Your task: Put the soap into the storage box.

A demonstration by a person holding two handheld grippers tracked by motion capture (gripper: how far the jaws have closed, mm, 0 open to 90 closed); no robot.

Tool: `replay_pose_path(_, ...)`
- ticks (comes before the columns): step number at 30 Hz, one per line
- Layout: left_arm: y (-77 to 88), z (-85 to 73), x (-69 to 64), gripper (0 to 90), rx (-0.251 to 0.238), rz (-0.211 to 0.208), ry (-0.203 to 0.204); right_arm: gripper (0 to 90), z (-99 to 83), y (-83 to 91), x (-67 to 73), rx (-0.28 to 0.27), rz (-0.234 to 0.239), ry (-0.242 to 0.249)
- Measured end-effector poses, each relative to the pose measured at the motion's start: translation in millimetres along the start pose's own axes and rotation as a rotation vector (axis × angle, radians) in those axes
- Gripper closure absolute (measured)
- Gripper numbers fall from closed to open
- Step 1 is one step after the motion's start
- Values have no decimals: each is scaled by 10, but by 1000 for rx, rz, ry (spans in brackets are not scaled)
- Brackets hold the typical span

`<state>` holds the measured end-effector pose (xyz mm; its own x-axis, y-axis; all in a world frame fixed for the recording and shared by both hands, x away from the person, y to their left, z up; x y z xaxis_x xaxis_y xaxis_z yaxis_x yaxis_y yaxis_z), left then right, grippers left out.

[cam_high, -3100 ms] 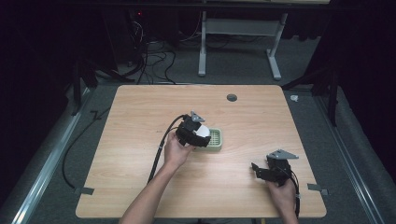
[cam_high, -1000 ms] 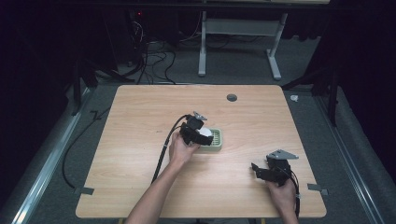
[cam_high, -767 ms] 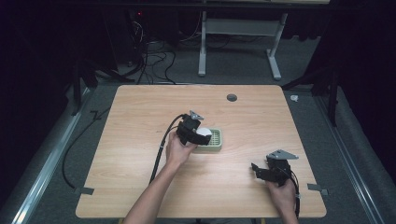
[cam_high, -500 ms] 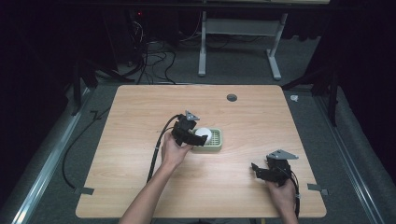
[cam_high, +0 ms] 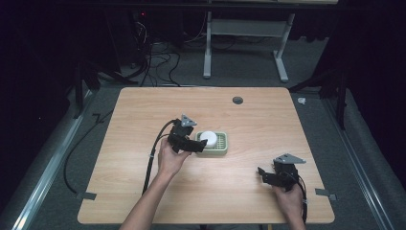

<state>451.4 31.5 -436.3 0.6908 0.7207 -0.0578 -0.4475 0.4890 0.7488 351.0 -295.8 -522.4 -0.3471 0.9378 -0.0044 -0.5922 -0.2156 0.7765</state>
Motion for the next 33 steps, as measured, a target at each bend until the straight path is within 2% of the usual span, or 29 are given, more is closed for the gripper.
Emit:
replay_pose_path(2,33,-26,21,185,-2,2,3,275,0,0,0,0,0,0)
replay_pose_path(4,51,-44,39,185,0,21,-4,275,0,0,0,0,0,0)
replay_pose_path(16,199,-178,166,187,-28,28,37,276,1,-1,0,0,-3,2)
replay_pose_path(20,235,-221,201,186,-17,39,43,276,0,-1,0,0,-4,4)
replay_pose_path(28,339,-301,251,186,-37,45,62,276,0,0,-2,0,-1,4)
replay_pose_path(33,386,-388,267,186,-32,50,65,276,-1,-1,-3,1,-4,6)
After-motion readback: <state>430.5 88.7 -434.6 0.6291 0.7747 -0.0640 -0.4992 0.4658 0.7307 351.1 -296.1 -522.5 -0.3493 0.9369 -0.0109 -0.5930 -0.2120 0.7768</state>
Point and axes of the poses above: each handheld gripper's, and its own axes: y roughly backward along the jaws, z roughly out of its top, x roughly to its left, the point moved 3 cm from there along -y, roughly forward along the jaws, and after that the axes turned 7 degrees about x, right-handed, at the moved point
